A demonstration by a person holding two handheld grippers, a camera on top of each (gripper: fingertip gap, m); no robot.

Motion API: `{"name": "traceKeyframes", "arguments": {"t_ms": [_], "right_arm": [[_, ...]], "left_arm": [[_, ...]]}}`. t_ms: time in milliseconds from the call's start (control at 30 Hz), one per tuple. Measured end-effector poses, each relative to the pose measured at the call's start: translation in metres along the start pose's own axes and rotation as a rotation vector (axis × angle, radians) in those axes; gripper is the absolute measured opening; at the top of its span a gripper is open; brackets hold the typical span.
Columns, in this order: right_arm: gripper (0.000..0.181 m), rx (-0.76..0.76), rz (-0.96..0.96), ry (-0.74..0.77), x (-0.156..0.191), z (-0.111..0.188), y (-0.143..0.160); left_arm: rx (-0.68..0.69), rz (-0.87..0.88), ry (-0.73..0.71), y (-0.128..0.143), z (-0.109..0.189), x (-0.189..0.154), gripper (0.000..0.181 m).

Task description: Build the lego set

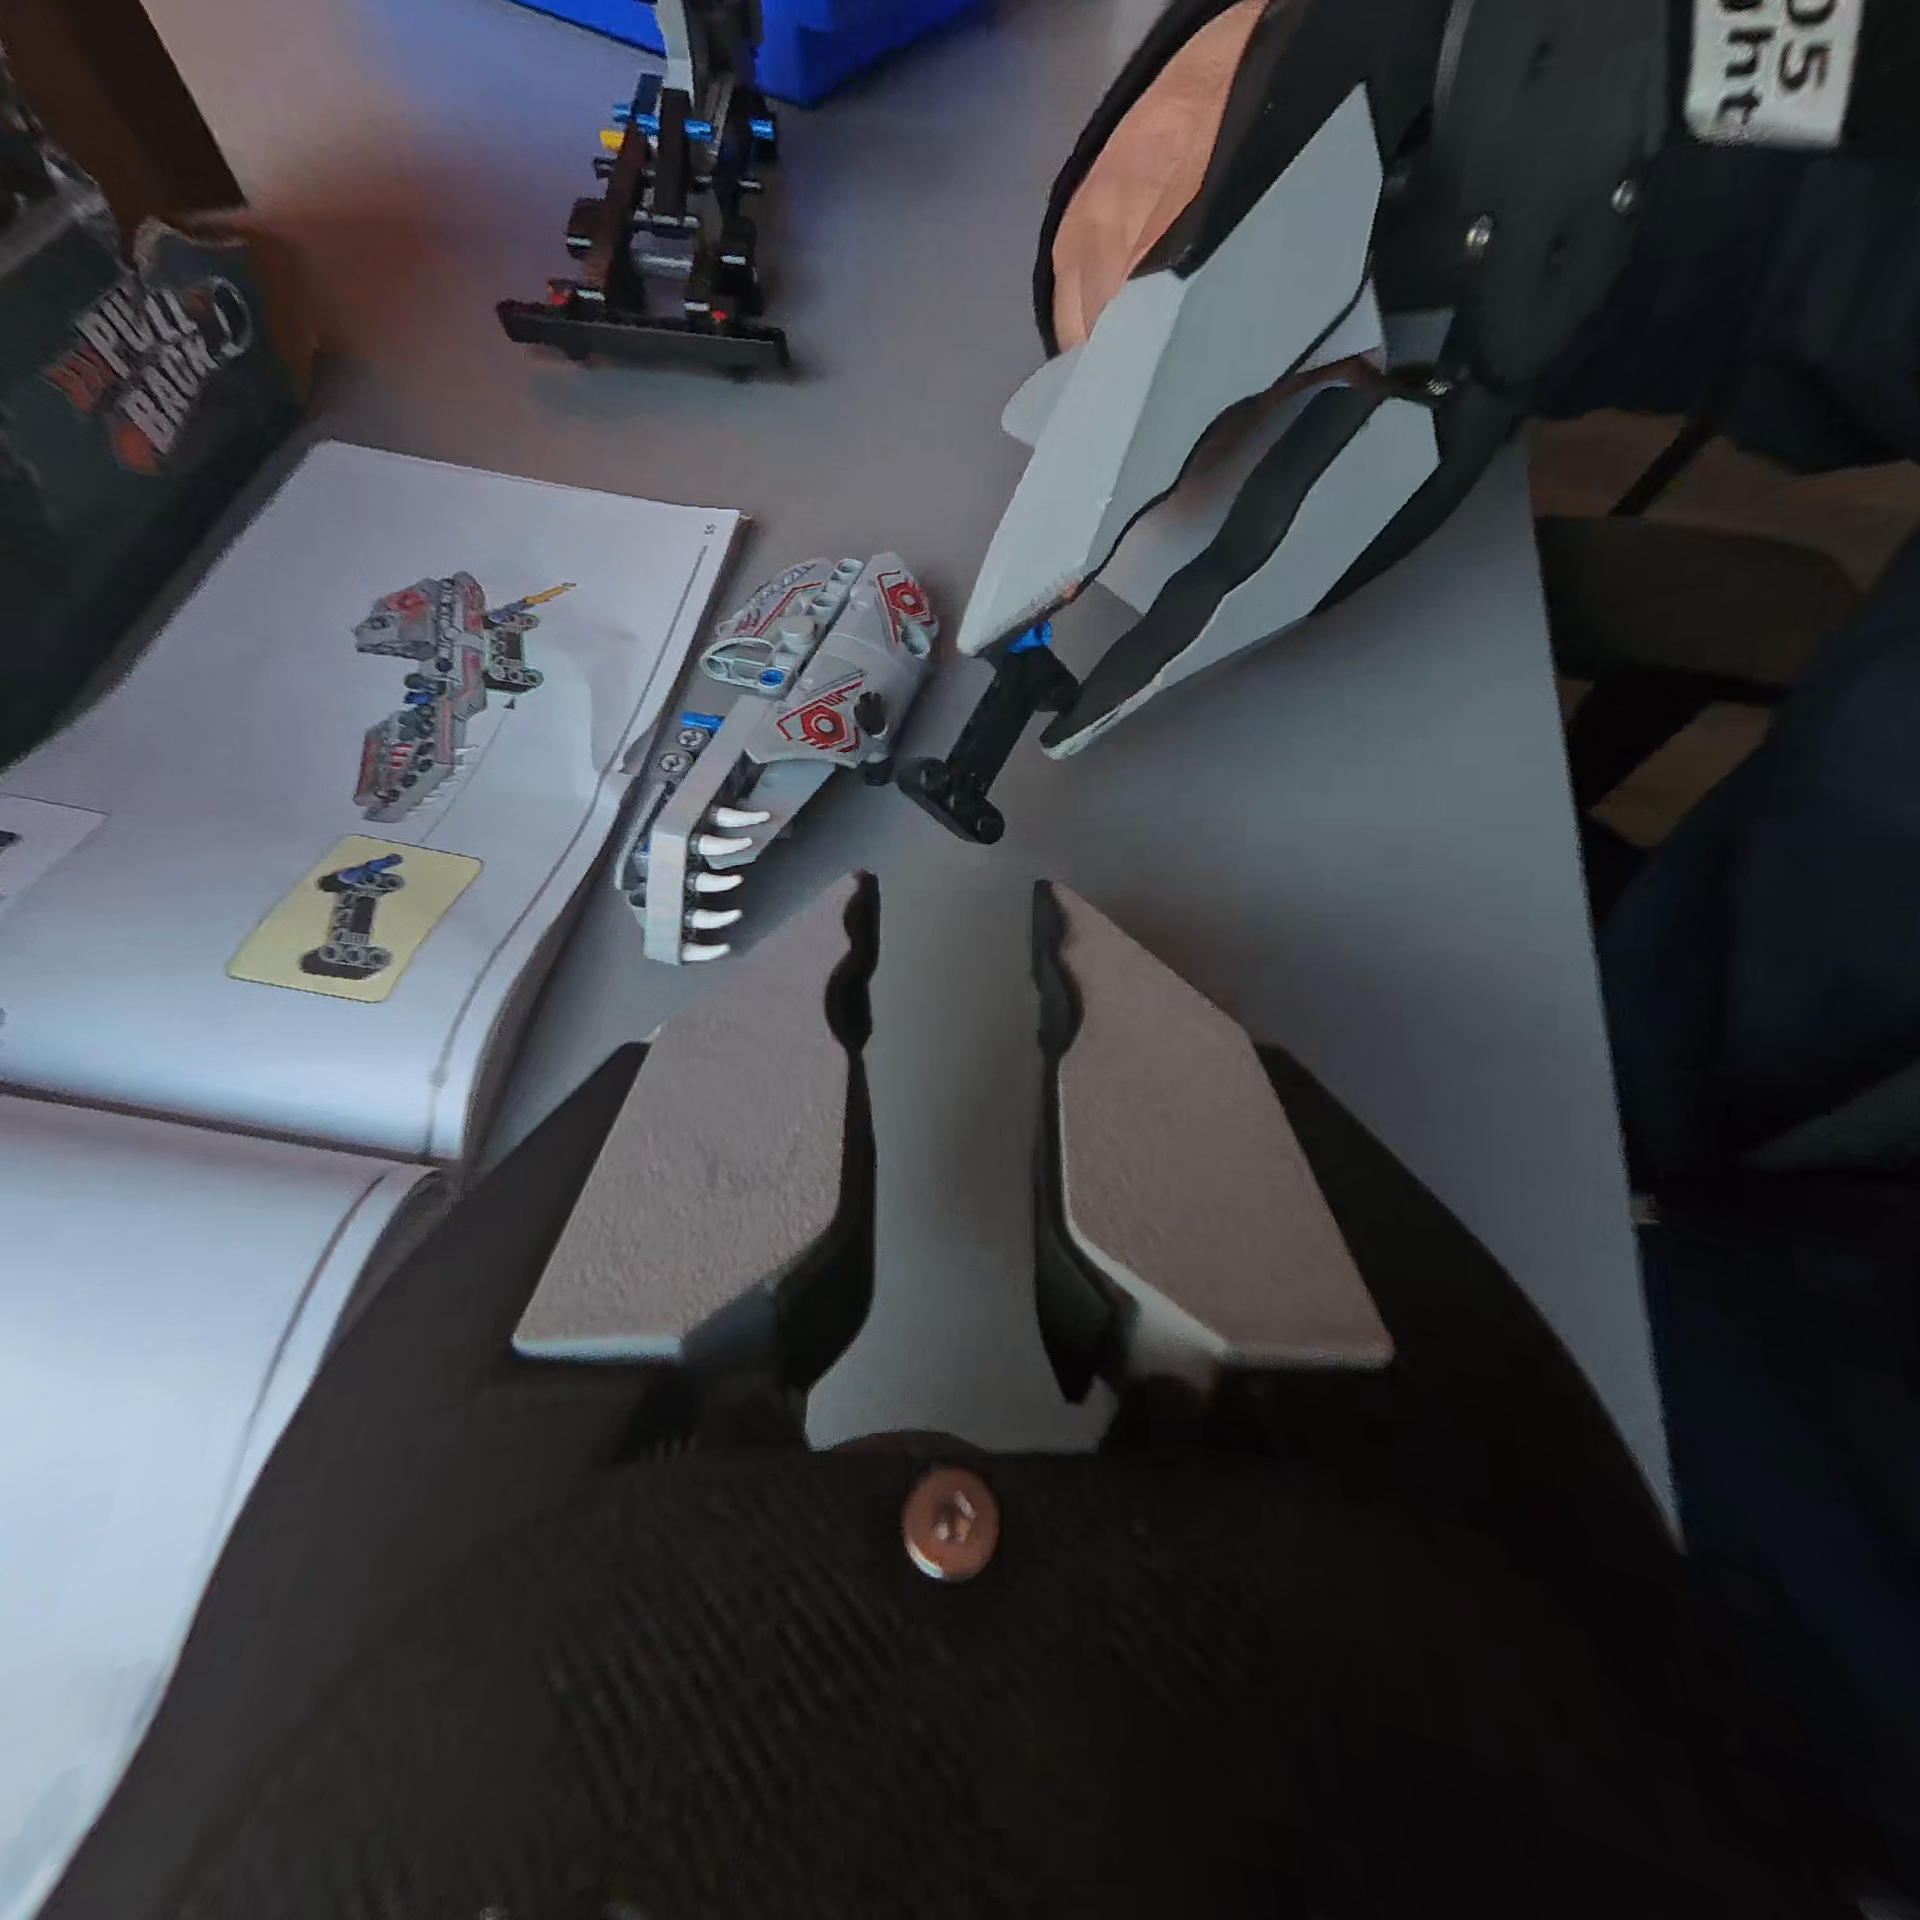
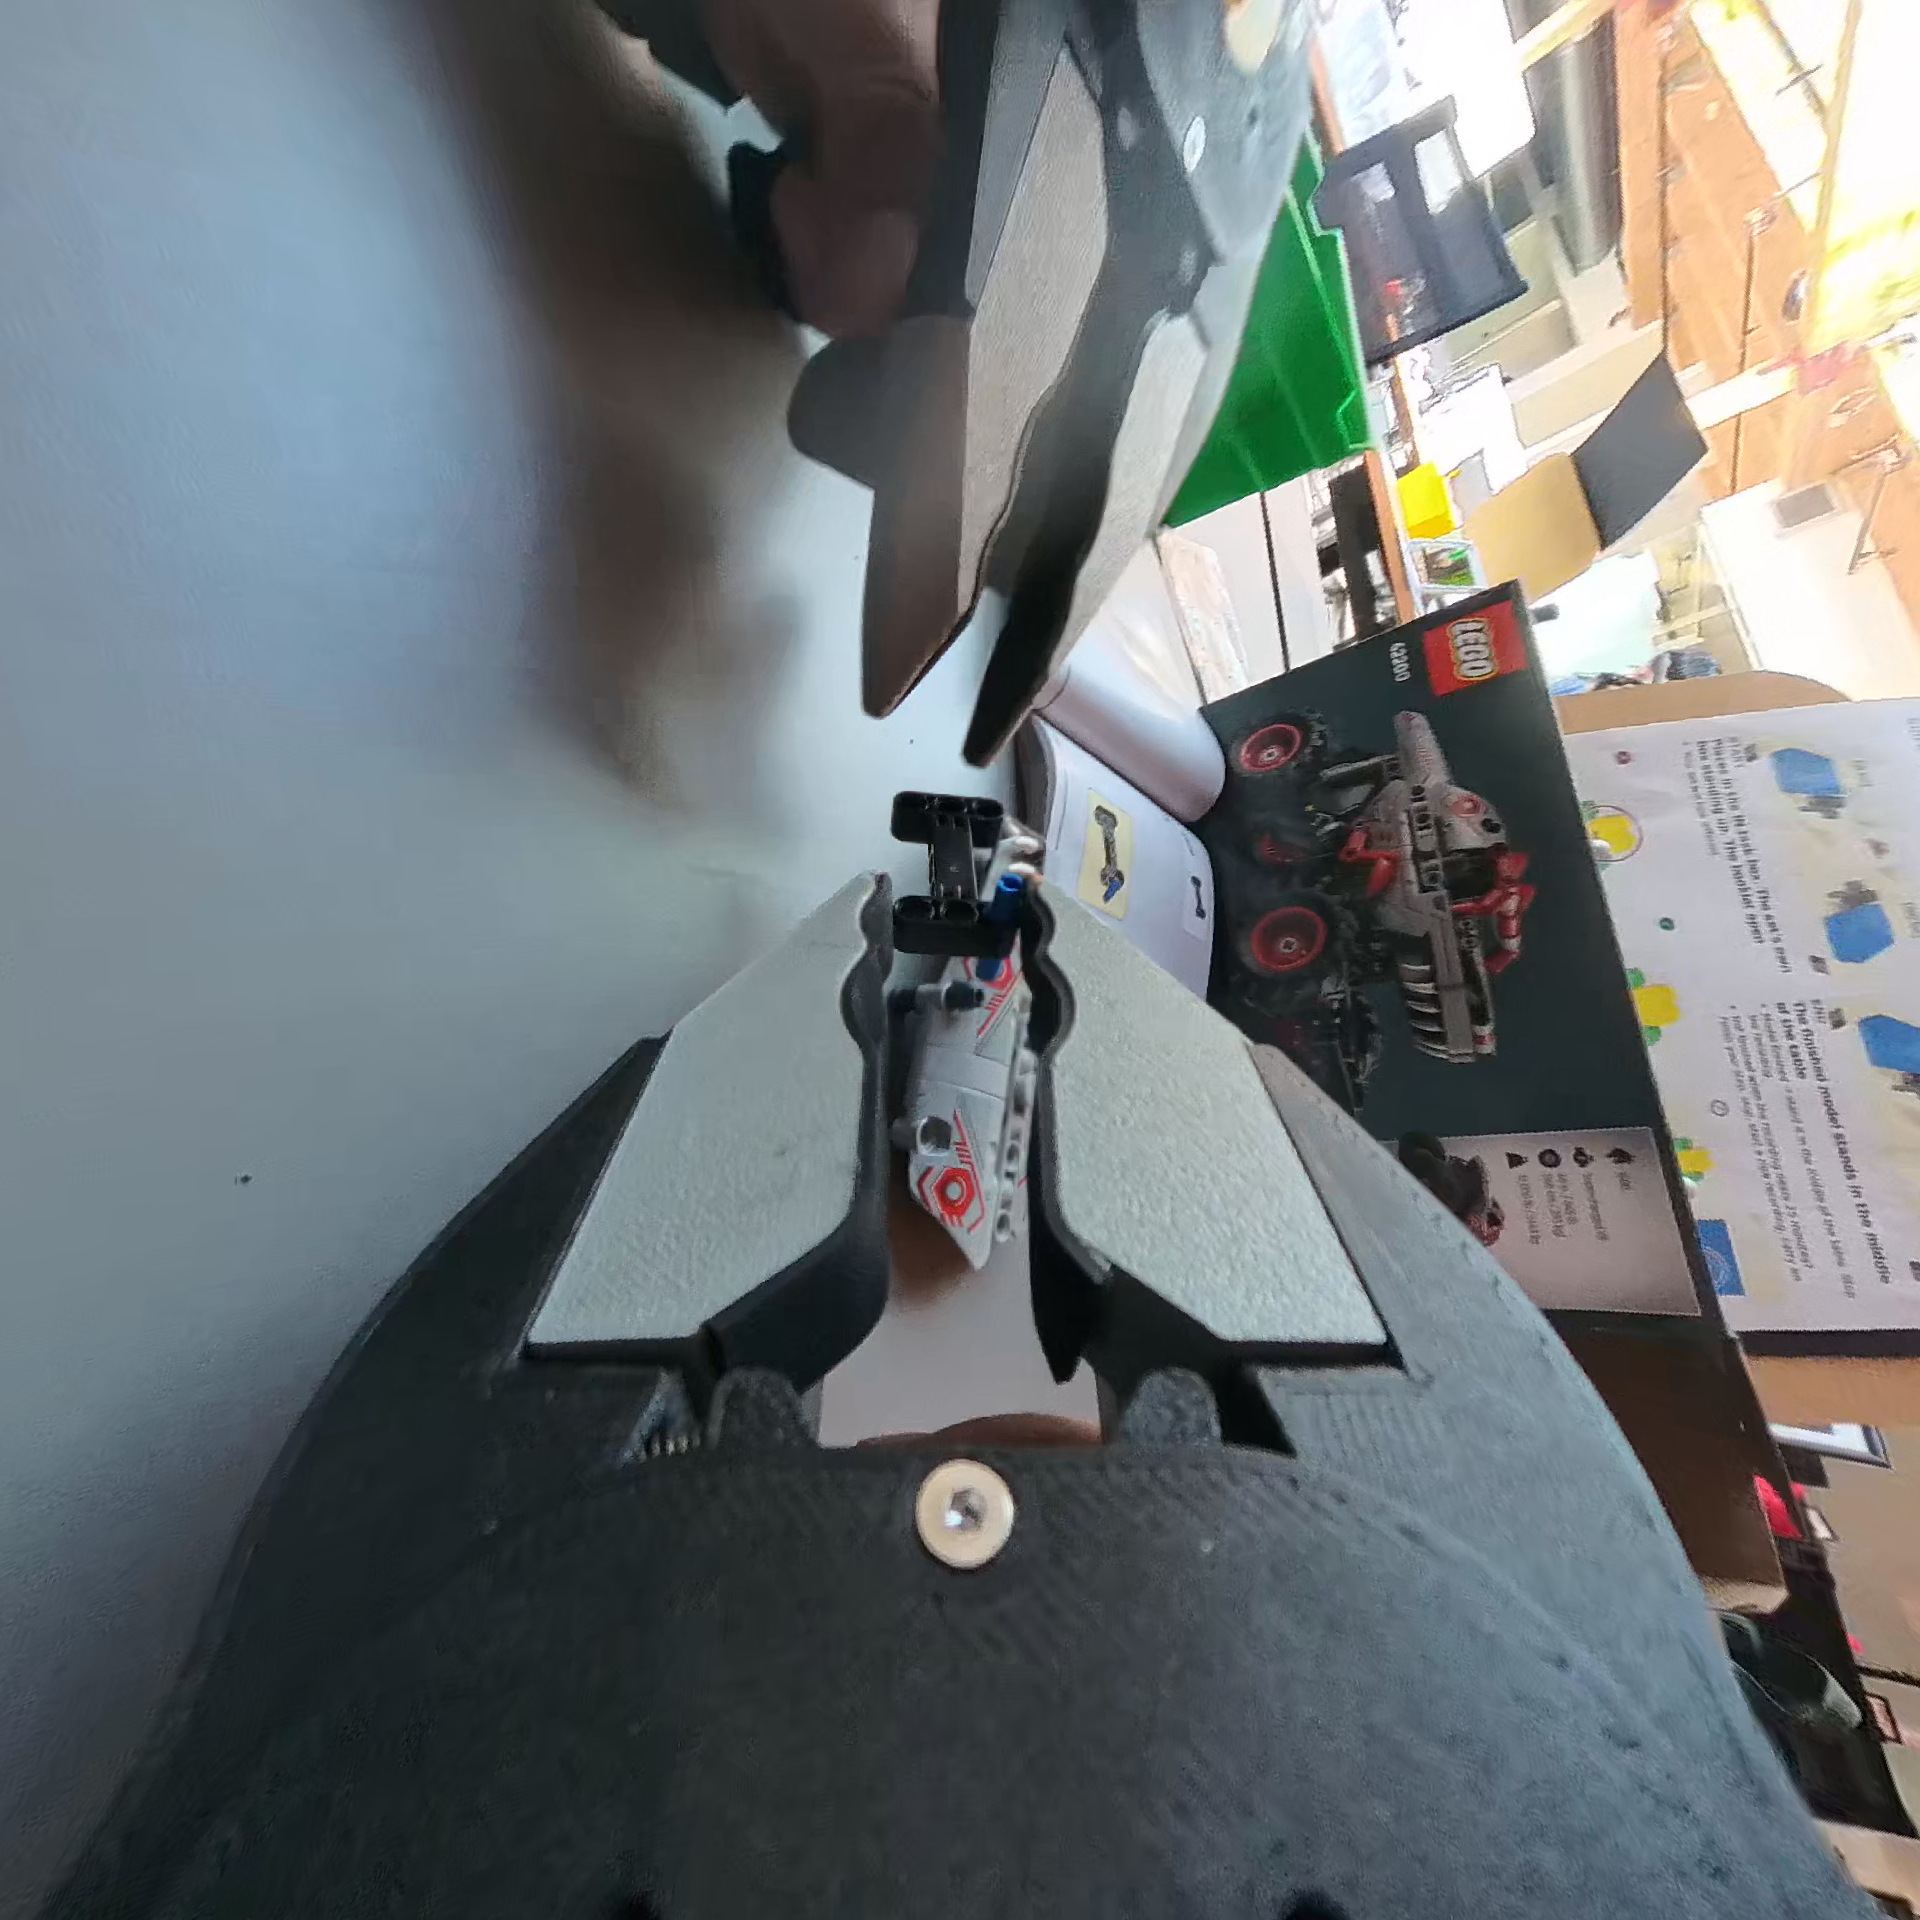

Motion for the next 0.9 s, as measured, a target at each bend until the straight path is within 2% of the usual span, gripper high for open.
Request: {"name": "traceKeyframes", "arguments": {"t_ms": [133,267,333,400,700,800,900], "right_arm": [[0.022,-0.035,0.001,-0.010,0.001,0.003,-0.005],[0.021,-0.044,0.034,-0.012,0.006,0.003,-0.009],[0.021,-0.060,0.039,-0.014,0.007,0.004,-0.011],[0.021,-0.068,0.037,-0.015,0.007,0.005,-0.012],[0.021,-0.071,0.072,0.034,0.002,0.007,-0.011],[0.021,-0.088,0.088,0.057,0.002,0.007,-0.014],[0.021,-0.110,0.123,0.093,0.003,0.009,-0.019]], "left_arm": [[-0.084,0.115,0.120,-0.007,-0.003,-0.004,0.025],[-0.080,0.164,0.161,-0.007,-0.005,-0.005,0.019],[-0.081,0.177,0.167,-0.006,-0.005,-0.005,0.014],[-0.080,0.189,0.162,-0.005,-0.004,-0.003,0.000],[-0.181,0.289,0.259,-0.008,0.003,0.002,0.001],[-0.209,0.334,0.312,-0.011,0.003,0.002,0.020],[-0.184,0.313,0.310,-0.010,0.000,-0.001,0.017]]}}
Point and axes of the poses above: each gripper's, where its closed fingertips meet, z back along the fingers, y out of its underside, x = y × z across the jaws, the point moved 6 cm from there along z, back along the fingers, and after that the axes turned 10 degrees about -z, right-handed, at the moved point
